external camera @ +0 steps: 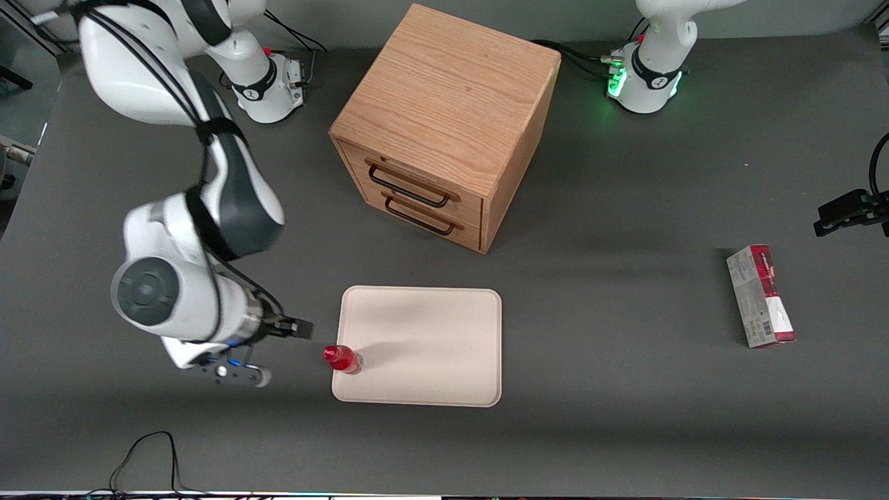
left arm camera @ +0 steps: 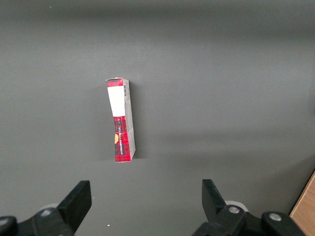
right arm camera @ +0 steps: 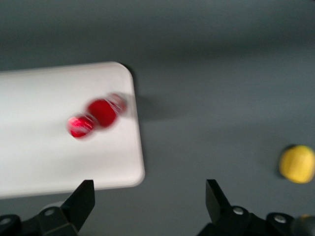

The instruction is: Place coke bottle on tray

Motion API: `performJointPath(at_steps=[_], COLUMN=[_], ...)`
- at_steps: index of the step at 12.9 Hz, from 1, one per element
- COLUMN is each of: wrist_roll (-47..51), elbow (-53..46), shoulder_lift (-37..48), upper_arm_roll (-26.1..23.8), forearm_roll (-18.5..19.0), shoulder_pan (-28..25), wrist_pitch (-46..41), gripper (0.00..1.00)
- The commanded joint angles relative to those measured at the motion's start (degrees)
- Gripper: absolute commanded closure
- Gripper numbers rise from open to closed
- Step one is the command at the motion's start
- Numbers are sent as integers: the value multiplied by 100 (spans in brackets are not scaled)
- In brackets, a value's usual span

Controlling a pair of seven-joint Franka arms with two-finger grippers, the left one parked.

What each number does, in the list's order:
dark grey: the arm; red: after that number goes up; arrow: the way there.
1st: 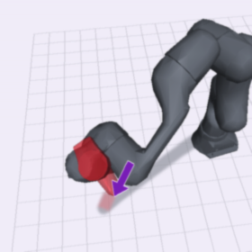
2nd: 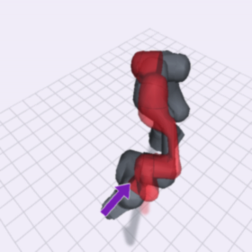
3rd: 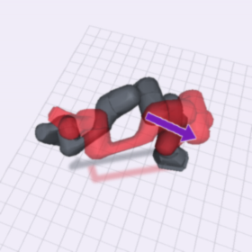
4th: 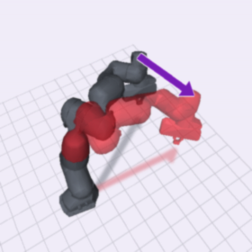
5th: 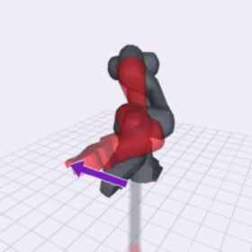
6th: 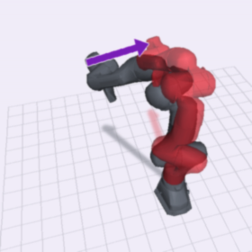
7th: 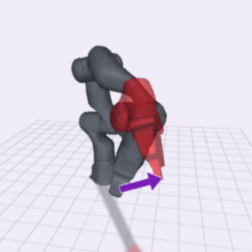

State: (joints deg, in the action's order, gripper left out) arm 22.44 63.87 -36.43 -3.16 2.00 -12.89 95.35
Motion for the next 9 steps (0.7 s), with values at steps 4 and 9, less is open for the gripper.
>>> performJointPath(at_steps=[4, 9], wrist_roll=[-1881, -2859], elbow=[3092, 3898], shoulder_lift=[2689, 4065], upper_arm_roll=[350, 1193], forearm_roll=[-147, -139], shoulder_pan=[542, 297], wrist_pitch=[98, -278], gripper=[0, 0])
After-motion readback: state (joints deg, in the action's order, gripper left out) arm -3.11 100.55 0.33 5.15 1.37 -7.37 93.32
